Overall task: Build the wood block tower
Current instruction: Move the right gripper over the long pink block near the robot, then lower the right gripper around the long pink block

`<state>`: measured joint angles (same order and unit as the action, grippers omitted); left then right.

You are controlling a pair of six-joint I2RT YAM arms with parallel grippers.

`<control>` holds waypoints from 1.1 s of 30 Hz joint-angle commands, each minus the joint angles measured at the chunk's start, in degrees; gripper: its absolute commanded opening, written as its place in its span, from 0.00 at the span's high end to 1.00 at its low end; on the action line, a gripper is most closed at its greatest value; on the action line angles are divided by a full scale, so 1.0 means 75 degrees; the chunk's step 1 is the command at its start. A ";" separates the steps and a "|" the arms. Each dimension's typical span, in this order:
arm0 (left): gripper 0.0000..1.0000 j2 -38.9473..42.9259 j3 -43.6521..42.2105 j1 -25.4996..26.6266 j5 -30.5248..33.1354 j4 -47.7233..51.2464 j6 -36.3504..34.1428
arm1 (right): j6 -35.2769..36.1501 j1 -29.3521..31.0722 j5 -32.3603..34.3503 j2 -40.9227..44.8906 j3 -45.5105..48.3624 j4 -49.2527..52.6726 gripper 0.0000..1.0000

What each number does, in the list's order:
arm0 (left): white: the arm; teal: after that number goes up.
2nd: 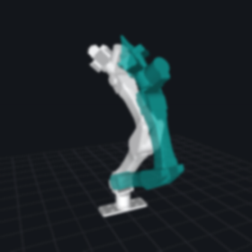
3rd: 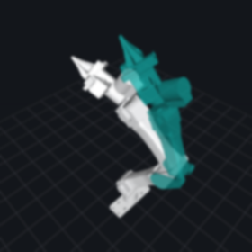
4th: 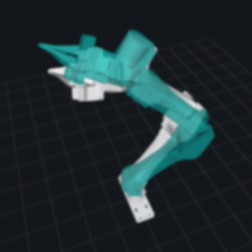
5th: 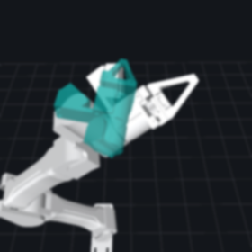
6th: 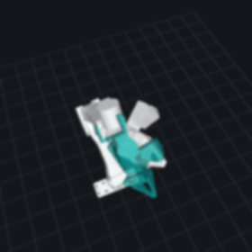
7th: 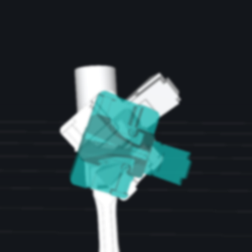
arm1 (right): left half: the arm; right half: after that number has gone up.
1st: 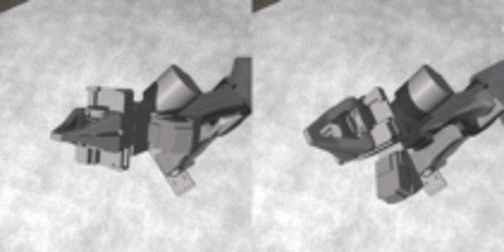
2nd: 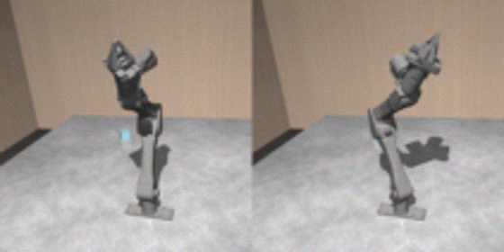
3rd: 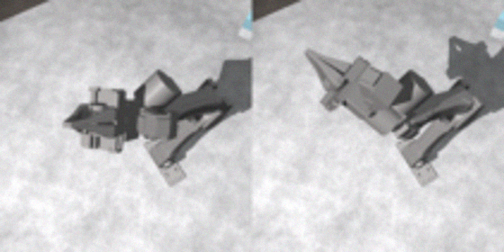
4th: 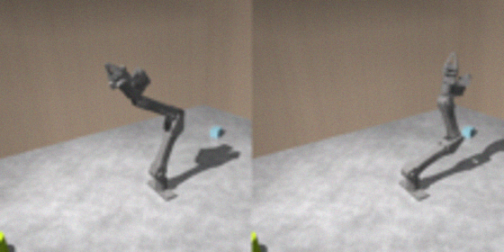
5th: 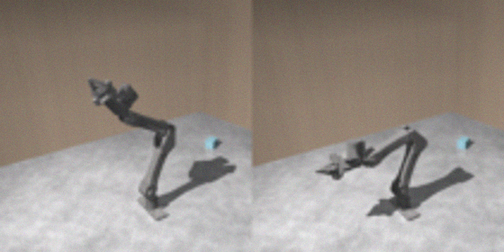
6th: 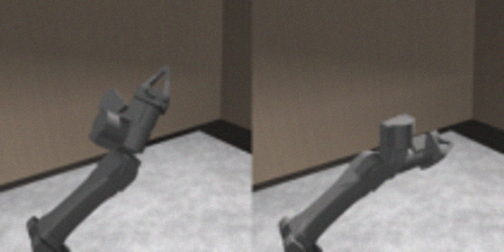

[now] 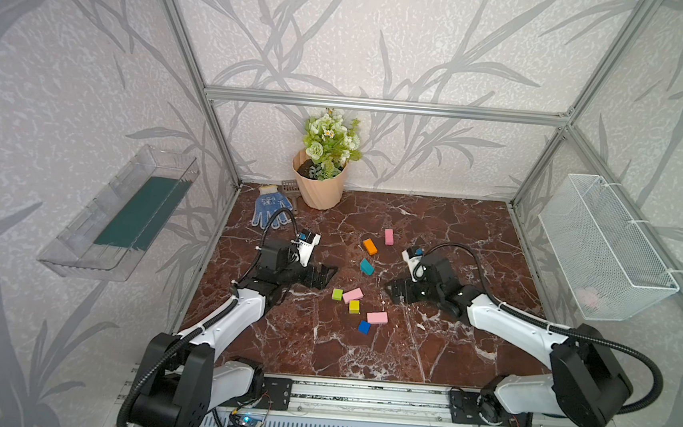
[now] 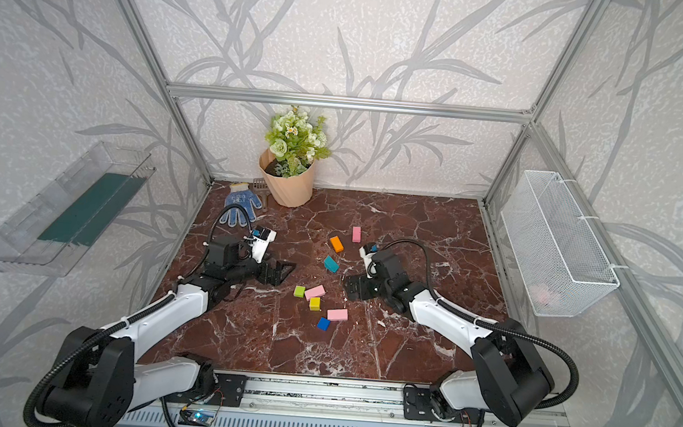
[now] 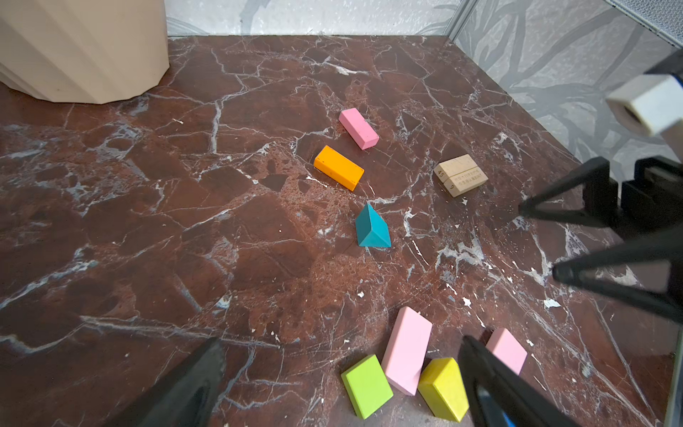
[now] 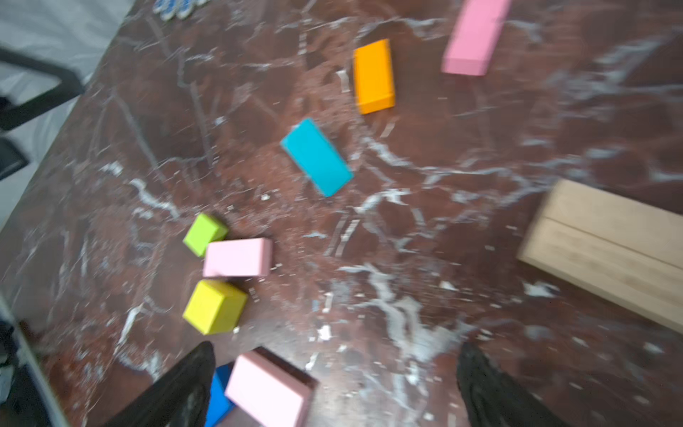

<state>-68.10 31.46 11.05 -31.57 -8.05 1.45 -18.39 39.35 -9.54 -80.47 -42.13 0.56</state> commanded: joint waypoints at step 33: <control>0.01 0.0079 0.0071 0.0042 0.0038 -0.0004 -0.0194 | 0.0296 0.1252 -0.0287 -0.1974 -0.0559 0.0186 0.23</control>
<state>-68.23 31.46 11.16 -31.51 -7.94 1.48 -15.75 48.23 -11.88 -95.29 -46.02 0.75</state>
